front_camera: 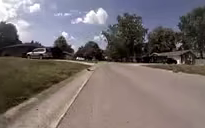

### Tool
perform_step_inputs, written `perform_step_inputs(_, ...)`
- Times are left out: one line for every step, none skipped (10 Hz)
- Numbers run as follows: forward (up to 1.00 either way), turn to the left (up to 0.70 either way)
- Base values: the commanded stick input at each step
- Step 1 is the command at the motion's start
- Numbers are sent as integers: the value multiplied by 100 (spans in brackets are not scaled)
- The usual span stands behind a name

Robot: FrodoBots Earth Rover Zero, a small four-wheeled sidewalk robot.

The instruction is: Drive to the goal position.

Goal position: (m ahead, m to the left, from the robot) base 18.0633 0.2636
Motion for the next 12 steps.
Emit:
perform_step_inputs(100,3)
perform_step_inputs(100,2)
perform_step_inputs(100,2)
perform_step_inputs(100,2)
perform_step_inputs(100,2)
perform_step_inputs(100,2)
perform_step_inputs(100,2)
perform_step_inputs(100,2)
perform_step_inputs(100,2)
perform_step_inputs(100,3)
perform_step_inputs(100,3)
perform_step_inputs(100,2)
